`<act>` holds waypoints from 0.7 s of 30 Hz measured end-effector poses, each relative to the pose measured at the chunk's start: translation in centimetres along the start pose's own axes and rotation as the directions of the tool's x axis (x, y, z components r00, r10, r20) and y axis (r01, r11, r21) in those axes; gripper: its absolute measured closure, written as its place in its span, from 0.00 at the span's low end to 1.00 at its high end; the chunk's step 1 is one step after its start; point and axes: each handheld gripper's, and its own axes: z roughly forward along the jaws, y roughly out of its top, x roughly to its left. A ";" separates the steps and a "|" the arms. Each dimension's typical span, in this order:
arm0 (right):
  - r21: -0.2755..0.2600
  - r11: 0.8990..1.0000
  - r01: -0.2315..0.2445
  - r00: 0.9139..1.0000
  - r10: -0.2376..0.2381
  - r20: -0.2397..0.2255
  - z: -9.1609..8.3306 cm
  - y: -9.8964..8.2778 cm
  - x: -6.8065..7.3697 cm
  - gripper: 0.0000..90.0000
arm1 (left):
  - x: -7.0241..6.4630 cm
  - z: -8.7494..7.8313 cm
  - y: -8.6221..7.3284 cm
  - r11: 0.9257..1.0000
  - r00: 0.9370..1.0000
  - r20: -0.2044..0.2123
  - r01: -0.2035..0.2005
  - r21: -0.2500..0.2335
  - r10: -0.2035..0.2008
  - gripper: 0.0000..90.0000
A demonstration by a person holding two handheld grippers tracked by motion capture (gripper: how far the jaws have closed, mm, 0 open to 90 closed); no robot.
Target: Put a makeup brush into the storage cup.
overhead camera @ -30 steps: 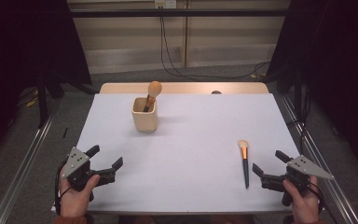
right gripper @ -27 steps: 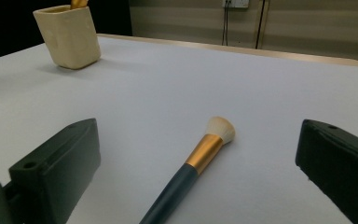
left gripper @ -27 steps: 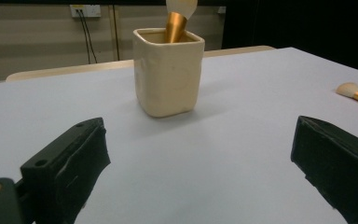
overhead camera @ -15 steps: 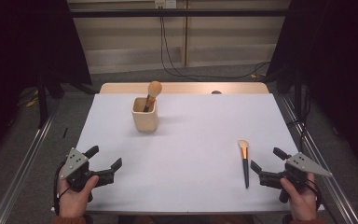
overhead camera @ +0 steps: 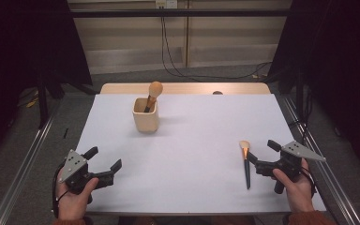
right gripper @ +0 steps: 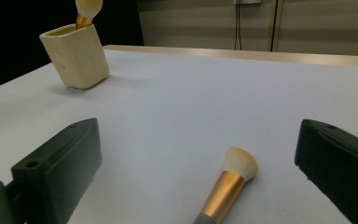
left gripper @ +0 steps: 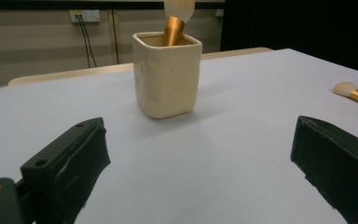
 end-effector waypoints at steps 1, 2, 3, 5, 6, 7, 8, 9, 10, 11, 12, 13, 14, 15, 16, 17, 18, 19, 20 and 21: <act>0.004 1.000 -0.003 1.000 0.003 -0.004 0.2 0.1 0.0 0.00 | 0.0 0.0 0.0 1.000 1.000 -0.001 -0.001 -0.001 0.001 0.04; 0.007 1.000 -0.001 1.000 0.001 -0.009 0.4 0.3 0.0 0.00 | 0.0 0.0 0.0 1.000 1.000 0.001 0.000 -0.005 0.000 0.04; 0.013 1.000 0.000 1.000 0.000 -0.012 0.6 0.4 0.0 0.00 | 0.0 0.0 0.0 1.000 1.000 0.002 -0.002 -0.006 0.002 0.04; 0.020 1.000 0.016 1.000 -0.015 -0.010 0.9 0.6 0.0 0.00 | 0.0 0.0 0.0 1.000 1.000 0.001 -0.001 -0.004 0.001 0.04; 0.025 0.999 0.025 1.000 -0.025 -0.010 1.1 0.7 0.0 0.01 | 0.0 0.0 0.0 1.000 1.000 0.000 -0.002 -0.004 0.002 0.04; 0.030 0.999 0.025 1.000 -0.025 -0.008 1.3 0.9 0.1 0.01 | 0.0 0.0 0.0 1.000 1.000 0.000 -0.002 -0.005 0.002 0.04; 0.039 0.999 0.031 0.999 -0.031 -0.010 1.4 1.0 0.0 0.01 | 0.0 0.0 0.0 1.000 1.000 0.000 -0.001 -0.004 0.001 0.04; 0.043 0.999 0.029 1.000 -0.029 -0.013 1.5 1.2 0.0 0.01 | 0.1 0.0 0.0 1.000 1.000 -0.002 0.001 -0.004 -0.001 0.04; 0.050 0.998 0.032 0.999 -0.031 -0.014 1.6 1.3 0.0 0.01 | 0.1 0.0 0.0 1.000 1.000 -0.003 0.002 -0.003 -0.002 0.04; 0.053 0.998 0.032 0.999 -0.032 -0.011 1.8 1.5 -0.1 0.01 | 0.1 0.0 0.0 1.000 1.000 -0.004 0.008 -0.004 -0.008 0.04; 0.060 0.998 0.028 1.000 -0.028 -0.006 1.9 1.6 -0.1 0.02 | 0.1 0.0 0.0 1.000 1.000 -0.004 0.008 -0.004 -0.008 0.04; 0.067 0.998 0.020 1.000 -0.019 -0.007 2.0 1.8 -0.2 0.02 | 0.2 0.0 0.0 1.000 1.000 -0.003 0.003 -0.005 -0.003 0.04; 0.073 0.997 0.008 1.000 -0.008 -0.010 2.1 2.0 -0.3 0.02 | 0.1 0.0 0.0 1.000 1.000 -0.002 0.006 -0.007 -0.006 0.04; 0.079 0.997 0.004 1.000 -0.003 -0.009 2.2 2.1 -0.3 0.02 | 0.1 -0.1 0.0 1.000 1.000 0.000 0.008 -0.007 -0.008 0.04; 0.092 0.996 0.005 1.000 -0.005 -0.002 2.3 2.3 -0.3 0.02 | 0.1 -0.1 0.0 1.000 1.000 -0.001 0.006 -0.006 -0.006 0.04; 0.103 0.995 0.000 1.000 -0.001 0.002 2.3 2.4 -0.3 0.02 | 0.1 -0.1 0.0 1.000 1.000 0.002 0.007 -0.007 -0.007 0.04; 0.105 0.995 -0.001 1.000 0.000 0.003 2.4 2.6 -0.3 0.02 | 0.1 -0.1 0.0 1.000 1.000 0.001 0.011 -0.005 -0.011 0.04; 0.118 0.993 0.001 1.000 -0.002 0.004 2.5 2.7 -0.3 0.02 | 0.2 -0.1 0.0 1.000 1.000 -0.003 0.006 -0.003 -0.006 0.04; 0.128 0.992 0.005 1.000 -0.005 0.004 2.7 2.8 -0.3 0.02 | 0.2 0.0 0.0 1.000 1.000 -0.004 0.007 -0.004 -0.007 0.04; 0.136 0.991 0.006 1.000 -0.007 0.003 2.8 2.8 -0.4 0.02 | 0.2 0.0 0.0 1.000 1.000 -0.003 0.007 -0.001 -0.007 0.04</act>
